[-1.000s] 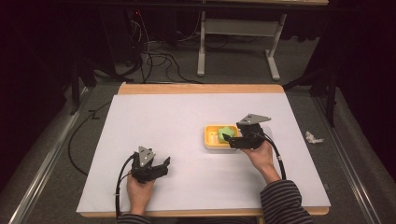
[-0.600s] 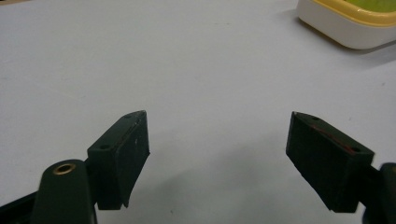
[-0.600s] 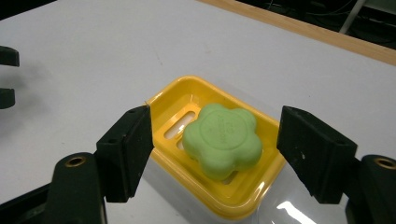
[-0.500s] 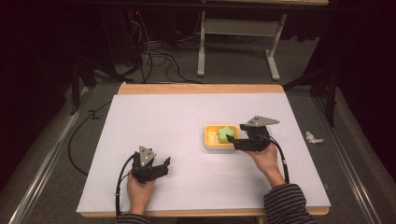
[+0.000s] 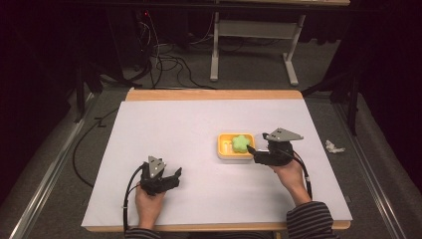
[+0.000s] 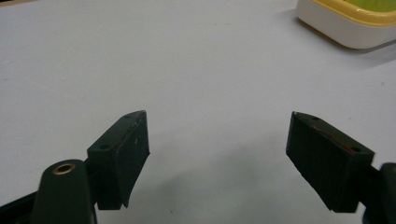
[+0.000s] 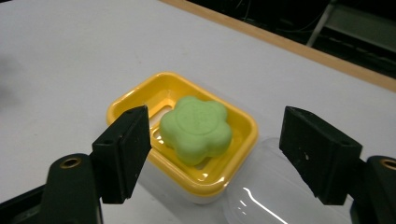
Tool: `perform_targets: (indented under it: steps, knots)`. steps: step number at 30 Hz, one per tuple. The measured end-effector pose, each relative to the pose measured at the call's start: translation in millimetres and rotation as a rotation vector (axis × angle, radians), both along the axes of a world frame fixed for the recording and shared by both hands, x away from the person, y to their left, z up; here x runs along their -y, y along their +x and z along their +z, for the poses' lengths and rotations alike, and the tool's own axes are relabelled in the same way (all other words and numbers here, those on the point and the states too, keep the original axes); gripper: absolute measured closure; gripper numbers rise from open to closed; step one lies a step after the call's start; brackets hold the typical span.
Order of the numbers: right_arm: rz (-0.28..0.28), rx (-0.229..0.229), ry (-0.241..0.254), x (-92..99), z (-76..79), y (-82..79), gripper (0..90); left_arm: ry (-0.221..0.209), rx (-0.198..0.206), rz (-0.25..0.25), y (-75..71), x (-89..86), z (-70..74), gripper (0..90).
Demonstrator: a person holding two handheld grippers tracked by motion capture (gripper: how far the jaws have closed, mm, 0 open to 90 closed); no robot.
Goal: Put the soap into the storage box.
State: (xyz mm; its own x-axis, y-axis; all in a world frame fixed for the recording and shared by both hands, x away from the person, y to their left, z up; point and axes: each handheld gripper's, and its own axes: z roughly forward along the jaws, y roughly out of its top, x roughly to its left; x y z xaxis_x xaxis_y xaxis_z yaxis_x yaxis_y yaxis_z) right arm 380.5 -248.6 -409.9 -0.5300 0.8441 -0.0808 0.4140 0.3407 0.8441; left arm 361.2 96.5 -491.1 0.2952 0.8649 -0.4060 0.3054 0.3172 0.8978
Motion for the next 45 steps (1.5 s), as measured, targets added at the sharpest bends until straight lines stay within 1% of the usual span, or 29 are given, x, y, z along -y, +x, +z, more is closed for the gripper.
perform_targets:
  steps: [2, 3, 6, 8, 13, 18, 19, 21, 24, 28, 32, 36, 37, 39, 40, 41, 45]
  knots:
    - [-0.017, 0.005, -0.005, 2.0, 1.4, -3.1, 23.9, 0.001, 0.0, 0.0, 0.0, 0.0, 0.0, 21.9]
    - [-0.012, 0.004, -0.005, 3.6, 2.4, -4.1, 23.9, 0.001, 0.0, 0.0, 0.0, 0.0, 0.0, 21.9]
    - [-0.015, 0.016, 0.012, 7.9, 4.0, -8.6, 23.8, 0.001, 0.0, 0.001, 0.0, 0.0, 0.0, 21.9]
    - [-0.018, 0.014, 0.023, 10.8, 4.6, -11.6, 23.6, -0.002, 0.001, 0.002, 0.1, 0.2, 0.0, 21.9]
    - [-0.034, 0.018, 0.027, 18.3, 4.0, -17.6, 22.3, 0.002, 0.0, 0.001, 0.0, 0.2, -0.1, 21.9]
    - [-0.054, 0.03, 0.044, 25.8, 4.5, -23.1, 22.2, 0.008, 0.0, 0.002, 0.1, 0.3, -0.3, 21.9]
    - [-0.055, 0.03, 0.047, 27.3, 4.9, -24.2, 22.2, 0.009, 0.001, 0.002, 0.1, 0.4, -0.4, 21.9]
    - [-0.054, 0.035, 0.037, 29.3, 5.8, -25.9, 22.2, 0.009, 0.001, 0.003, 0.2, 0.4, -0.5, 21.9]
    - [-0.057, 0.041, 0.051, 30.9, 7.0, -29.8, 22.5, 0.009, 0.001, 0.003, 0.2, 0.4, -0.4, 21.9]
    - [-0.054, 0.054, 0.047, 34.1, 6.7, -34.8, 22.8, 0.008, 0.001, 0.002, 0.1, 0.5, -0.4, 21.9]
    - [-0.057, 0.05, 0.062, 36.3, 5.1, -39.4, 22.9, 0.008, 0.001, 0.002, 0.1, 0.6, -0.4, 21.9]
    - [-0.056, 0.058, 0.066, 39.0, 4.9, -45.0, 23.0, 0.007, 0.003, 0.003, 0.2, 0.7, -0.5, 21.9]
    - [-0.06, 0.052, 0.072, 39.1, 4.6, -47.0, 23.0, 0.007, 0.003, 0.003, 0.2, 0.8, -0.5, 21.9]
    - [-0.054, 0.057, 0.069, 40.6, 3.7, -49.2, 23.1, 0.006, 0.003, 0.002, 0.1, 0.9, -0.5, 21.9]
    - [-0.06, 0.053, 0.072, 40.7, 3.1, -51.1, 23.1, 0.007, 0.002, 0.002, 0.1, 0.8, -0.5, 21.9]
    - [-0.057, 0.055, 0.063, 41.4, 2.5, -52.1, 23.2, 0.007, 0.002, 0.002, 0.2, 0.9, -0.5, 21.9]
    - [-0.064, 0.044, 0.061, 40.7, -0.8, -56.8, 23.4, 0.008, 0.002, 0.002, 0.2, 0.9, -0.6, 21.9]
